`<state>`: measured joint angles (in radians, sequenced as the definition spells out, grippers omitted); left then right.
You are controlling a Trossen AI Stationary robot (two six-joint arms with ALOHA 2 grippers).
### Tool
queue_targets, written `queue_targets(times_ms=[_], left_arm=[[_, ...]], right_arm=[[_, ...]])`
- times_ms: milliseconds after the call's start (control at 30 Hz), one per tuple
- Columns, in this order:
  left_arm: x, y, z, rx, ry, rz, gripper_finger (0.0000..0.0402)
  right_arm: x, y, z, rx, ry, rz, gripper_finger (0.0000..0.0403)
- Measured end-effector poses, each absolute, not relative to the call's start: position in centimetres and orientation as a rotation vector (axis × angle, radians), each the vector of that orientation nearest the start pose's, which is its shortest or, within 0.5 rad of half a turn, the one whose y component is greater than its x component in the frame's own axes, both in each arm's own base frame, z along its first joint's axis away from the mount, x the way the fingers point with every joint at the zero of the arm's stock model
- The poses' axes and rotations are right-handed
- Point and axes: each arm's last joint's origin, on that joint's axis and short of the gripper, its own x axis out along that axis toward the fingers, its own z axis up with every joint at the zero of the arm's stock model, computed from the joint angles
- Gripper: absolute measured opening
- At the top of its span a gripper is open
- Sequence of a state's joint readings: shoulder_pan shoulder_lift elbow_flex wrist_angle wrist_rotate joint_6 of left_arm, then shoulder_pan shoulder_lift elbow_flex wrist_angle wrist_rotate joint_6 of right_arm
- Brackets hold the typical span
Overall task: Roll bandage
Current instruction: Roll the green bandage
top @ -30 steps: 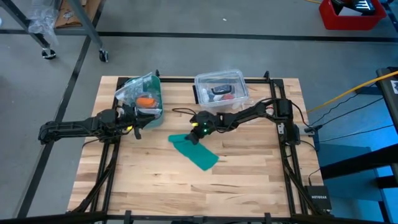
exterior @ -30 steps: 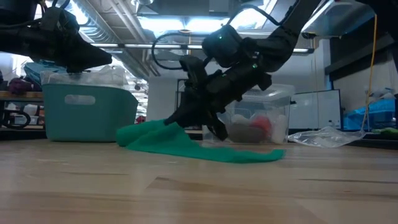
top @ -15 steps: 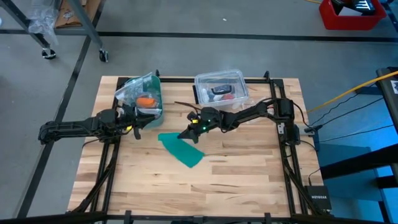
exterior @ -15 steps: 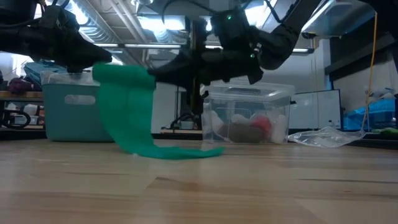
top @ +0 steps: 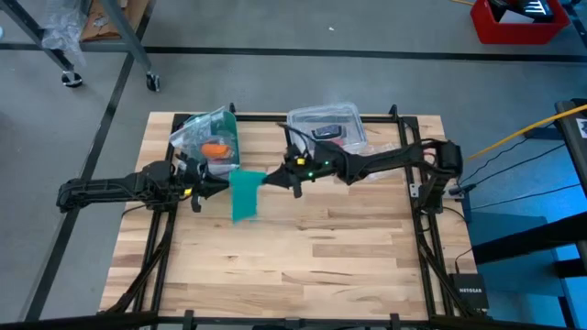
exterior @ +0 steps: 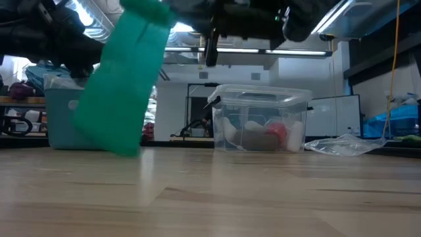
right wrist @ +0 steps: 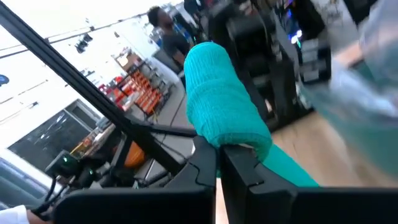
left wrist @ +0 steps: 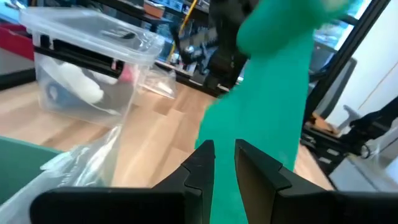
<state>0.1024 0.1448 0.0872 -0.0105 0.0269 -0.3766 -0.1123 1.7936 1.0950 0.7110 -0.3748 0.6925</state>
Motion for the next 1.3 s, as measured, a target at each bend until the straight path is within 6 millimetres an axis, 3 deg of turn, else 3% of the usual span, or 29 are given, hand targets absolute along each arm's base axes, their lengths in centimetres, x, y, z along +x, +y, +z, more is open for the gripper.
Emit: queue_targets(times_ms=[267,500,633,900,1300], left_arm=[[10.3,0.8,18.1,-0.508,0.064,0.026,0.0057],[10.3,0.9,19.0,-0.460,-0.036,0.038,0.0061],[10.3,1.0,20.0,-0.447,-0.145,0.050,0.0093],[11.0,1.0,19.6,-0.373,-0.089,0.048,0.0170],[11.9,0.3,19.5,-0.226,-0.064,-0.031,0.0170]], right_arm=[[38.5,-3.6,28.1,0.613,-0.013,0.253,0.0007],[38.1,-3.6,28.7,0.589,-0.019,0.259,0.0007],[37.7,-3.8,29.3,0.566,-0.023,0.262,0.0007],[36.7,-5.1,30.9,0.551,-0.085,0.226,0.0006],[35.7,-5.5,32.4,0.544,-0.149,0.175,0.0006]])
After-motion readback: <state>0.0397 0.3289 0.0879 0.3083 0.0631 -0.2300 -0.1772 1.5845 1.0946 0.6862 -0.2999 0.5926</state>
